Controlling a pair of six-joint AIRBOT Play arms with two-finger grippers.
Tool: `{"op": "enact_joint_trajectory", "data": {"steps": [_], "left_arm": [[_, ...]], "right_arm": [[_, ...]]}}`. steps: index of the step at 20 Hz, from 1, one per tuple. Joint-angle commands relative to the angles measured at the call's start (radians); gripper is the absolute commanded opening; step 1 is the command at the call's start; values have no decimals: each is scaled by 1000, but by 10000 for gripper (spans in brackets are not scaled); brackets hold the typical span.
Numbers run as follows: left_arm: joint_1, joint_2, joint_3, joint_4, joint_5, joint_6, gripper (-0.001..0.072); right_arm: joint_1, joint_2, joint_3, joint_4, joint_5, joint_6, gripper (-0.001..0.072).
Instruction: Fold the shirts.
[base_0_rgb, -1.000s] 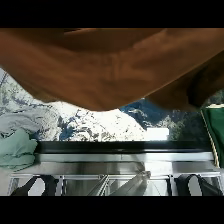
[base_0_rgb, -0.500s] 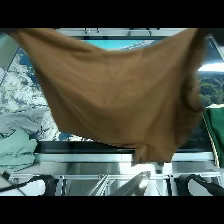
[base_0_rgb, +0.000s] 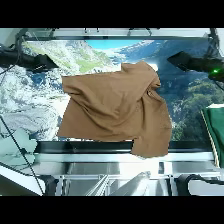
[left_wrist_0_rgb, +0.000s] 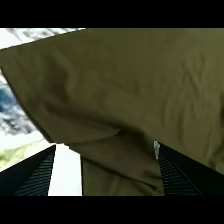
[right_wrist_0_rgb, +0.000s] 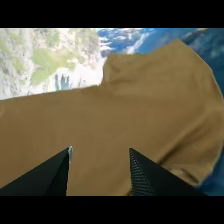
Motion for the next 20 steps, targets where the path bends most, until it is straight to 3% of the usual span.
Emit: {"op": "enact_joint_trajectory", "data": {"steps": [1,3,5,6,7,10,13,20], "left_arm": [[117,-3,-3,23,-163,-105,706],[166,26,-105,25,-304,-126,705],[190,114,-340,25,-294,-99,706],[197,159,-458,25,-262,-70,706],[201,202,-570,26,-224,-42,706],[201,294,-851,34,-149,16,706],[200,332,-1026,33,-96,21,706],[182,336,-1166,32,91,19,706]], "right_arm": [[-132,56,-13,-134,299,111,366],[-177,116,-116,-336,429,174,341],[-211,188,-291,-451,394,198,345],[-229,215,-379,-456,352,201,377],[-246,231,-465,-456,313,211,465],[-254,221,-667,-448,248,213,468],[-251,166,-769,-409,219,179,467],[-238,9,-784,-101,211,-24,455]]}}
